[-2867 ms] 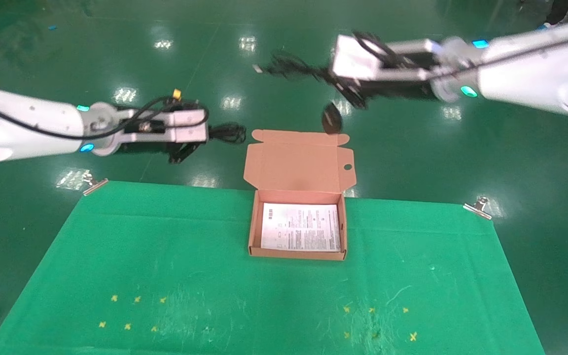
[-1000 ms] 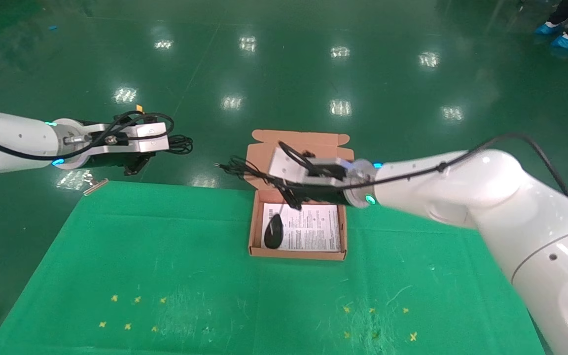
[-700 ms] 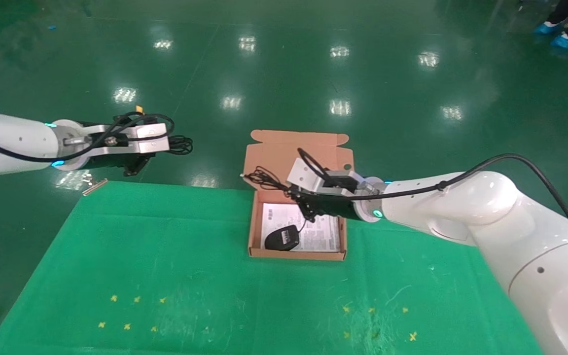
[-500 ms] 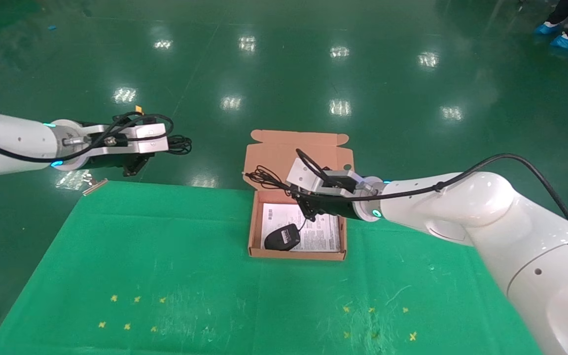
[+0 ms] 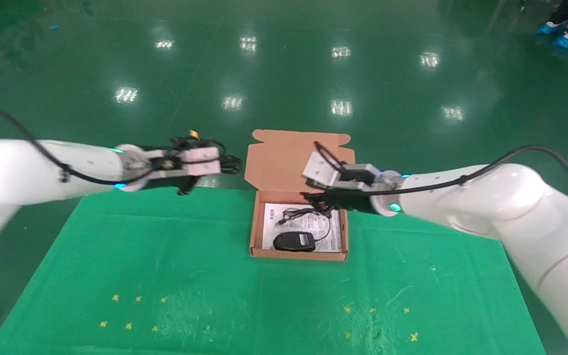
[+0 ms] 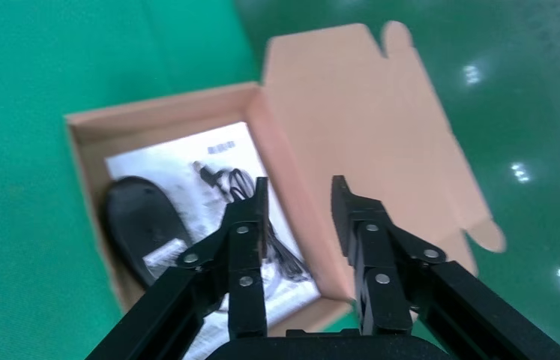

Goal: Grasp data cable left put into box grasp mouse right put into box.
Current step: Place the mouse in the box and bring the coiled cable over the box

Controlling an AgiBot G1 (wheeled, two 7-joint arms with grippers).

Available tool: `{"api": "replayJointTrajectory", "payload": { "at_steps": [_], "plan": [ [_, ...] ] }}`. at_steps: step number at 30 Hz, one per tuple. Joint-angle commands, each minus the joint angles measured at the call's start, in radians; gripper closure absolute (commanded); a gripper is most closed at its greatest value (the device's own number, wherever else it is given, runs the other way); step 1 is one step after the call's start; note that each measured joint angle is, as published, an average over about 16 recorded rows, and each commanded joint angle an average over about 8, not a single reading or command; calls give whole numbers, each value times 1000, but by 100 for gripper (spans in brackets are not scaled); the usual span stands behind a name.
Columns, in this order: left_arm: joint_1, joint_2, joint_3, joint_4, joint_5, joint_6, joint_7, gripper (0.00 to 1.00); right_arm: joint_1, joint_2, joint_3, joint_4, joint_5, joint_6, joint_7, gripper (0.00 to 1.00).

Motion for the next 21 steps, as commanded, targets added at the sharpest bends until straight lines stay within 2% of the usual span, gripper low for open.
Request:
{"api": "replayJointTrajectory", "payload": {
  "at_steps": [1, 9, 14, 21],
  "plan": [
    [10, 33, -2, 37, -25, -17, 33, 100, 7, 16, 3, 6, 2, 0, 3, 0],
    [60, 147, -30, 166, -166, -90, 231, 100, 24, 165, 11, 118, -12, 4, 13, 0],
    [96, 165, -16, 158, -274, -98, 337, 100, 24, 240, 5, 197, -31, 9, 50, 0],
    [127, 168, 46, 117, -413, -97, 446, 100, 17, 317, -10, 300, -65, 23, 123, 0]
  ]
}}
